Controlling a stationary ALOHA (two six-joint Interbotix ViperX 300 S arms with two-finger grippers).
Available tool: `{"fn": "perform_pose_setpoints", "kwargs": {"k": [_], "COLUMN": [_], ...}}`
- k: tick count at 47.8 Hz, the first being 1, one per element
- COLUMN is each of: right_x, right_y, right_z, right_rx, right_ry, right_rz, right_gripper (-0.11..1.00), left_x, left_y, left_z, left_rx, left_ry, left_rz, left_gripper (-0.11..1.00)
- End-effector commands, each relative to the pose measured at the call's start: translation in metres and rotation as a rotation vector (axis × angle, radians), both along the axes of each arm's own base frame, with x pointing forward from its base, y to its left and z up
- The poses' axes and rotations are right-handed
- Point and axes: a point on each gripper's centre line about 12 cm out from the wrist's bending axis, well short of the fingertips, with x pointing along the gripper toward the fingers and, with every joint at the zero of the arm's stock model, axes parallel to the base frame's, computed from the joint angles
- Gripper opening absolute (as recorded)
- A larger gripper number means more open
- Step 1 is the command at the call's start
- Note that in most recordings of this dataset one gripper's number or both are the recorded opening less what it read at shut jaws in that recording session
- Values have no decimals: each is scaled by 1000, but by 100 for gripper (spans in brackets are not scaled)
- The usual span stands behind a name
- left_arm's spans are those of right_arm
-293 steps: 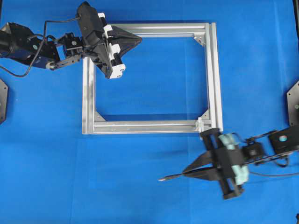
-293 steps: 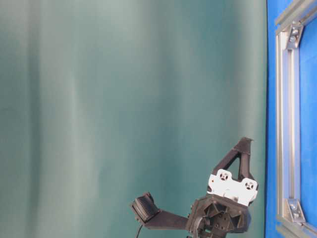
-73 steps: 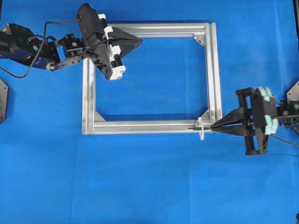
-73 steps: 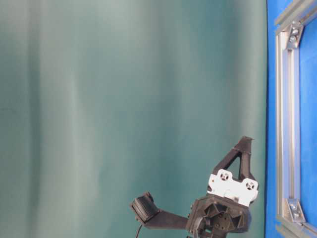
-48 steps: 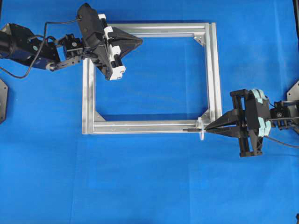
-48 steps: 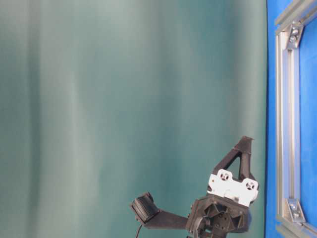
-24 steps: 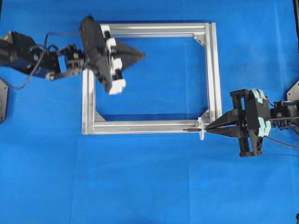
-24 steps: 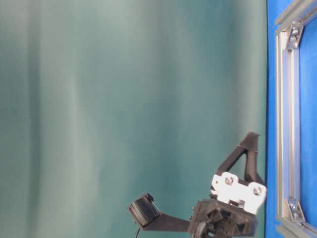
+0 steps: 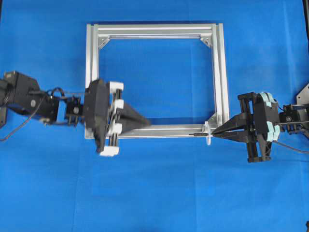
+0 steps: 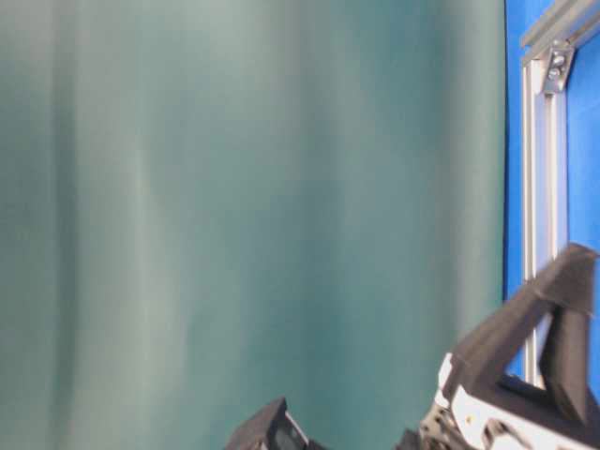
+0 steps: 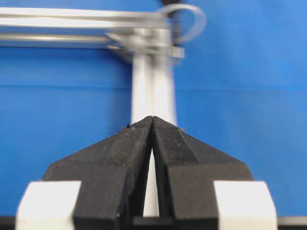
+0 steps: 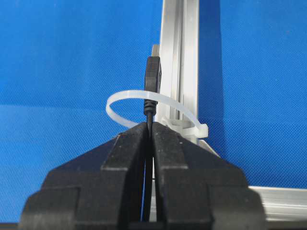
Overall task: Insert the wire through the string loop located on the right side.
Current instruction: 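Swing the left gripper down and right toward the protruding USB plug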
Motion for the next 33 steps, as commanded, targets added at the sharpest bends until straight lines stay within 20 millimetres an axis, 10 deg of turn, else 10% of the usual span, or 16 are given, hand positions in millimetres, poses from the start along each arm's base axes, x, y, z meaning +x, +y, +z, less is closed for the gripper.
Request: {"fn": "perform_pose_setpoints", "kwargs": {"k": [1, 33], "right_x": [5, 5], "right_y": [1, 1], "right_z": [6, 6], "right_rx": [5, 5], "right_ry": [-25, -25], "right_rz": [-3, -3], "right_gripper": [-2, -2], "left_x": [0, 24], "left_y": [-12, -22], "left_z": [15, 26], "left_rx": [-16, -29], "left_ry": [-43, -72], "left_rz": [-32, -42], "left_gripper": [0, 0]}}
